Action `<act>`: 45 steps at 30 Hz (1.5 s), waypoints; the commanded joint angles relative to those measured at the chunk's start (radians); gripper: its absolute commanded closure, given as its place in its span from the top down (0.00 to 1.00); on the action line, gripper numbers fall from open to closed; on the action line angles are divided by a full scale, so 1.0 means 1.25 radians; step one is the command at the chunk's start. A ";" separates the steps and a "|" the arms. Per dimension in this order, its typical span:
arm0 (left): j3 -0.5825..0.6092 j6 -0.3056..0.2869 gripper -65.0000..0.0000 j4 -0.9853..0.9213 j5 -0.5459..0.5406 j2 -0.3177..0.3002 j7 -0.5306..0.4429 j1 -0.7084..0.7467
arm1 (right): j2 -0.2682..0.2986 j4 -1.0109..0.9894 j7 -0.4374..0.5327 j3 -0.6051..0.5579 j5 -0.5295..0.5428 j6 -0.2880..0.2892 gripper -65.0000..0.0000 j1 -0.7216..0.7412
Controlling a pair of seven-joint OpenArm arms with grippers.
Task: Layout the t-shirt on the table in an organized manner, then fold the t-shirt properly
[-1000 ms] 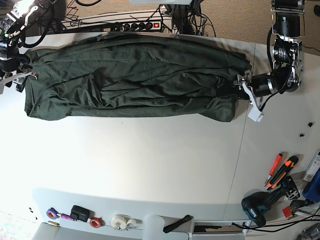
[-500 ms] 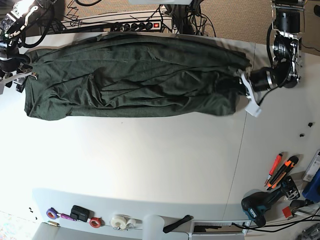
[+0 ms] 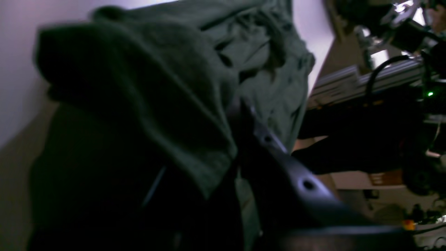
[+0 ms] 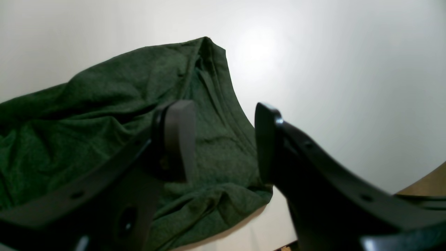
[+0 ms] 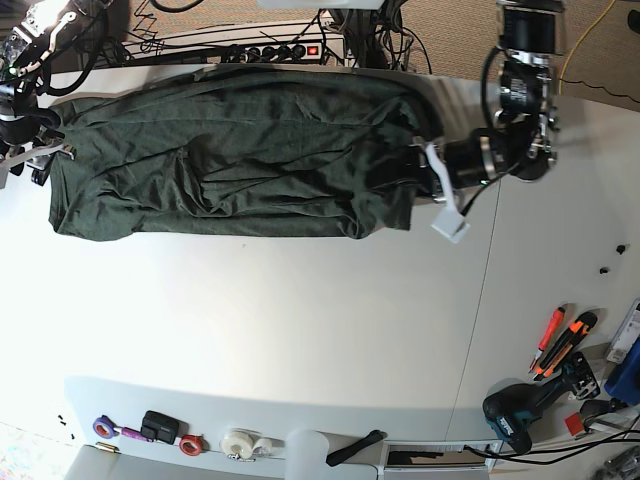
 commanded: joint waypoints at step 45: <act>0.493 0.150 0.00 0.009 0.505 0.245 -0.346 -0.134 | 0.014 0.013 0.026 0.005 -0.125 -0.001 0.42 0.004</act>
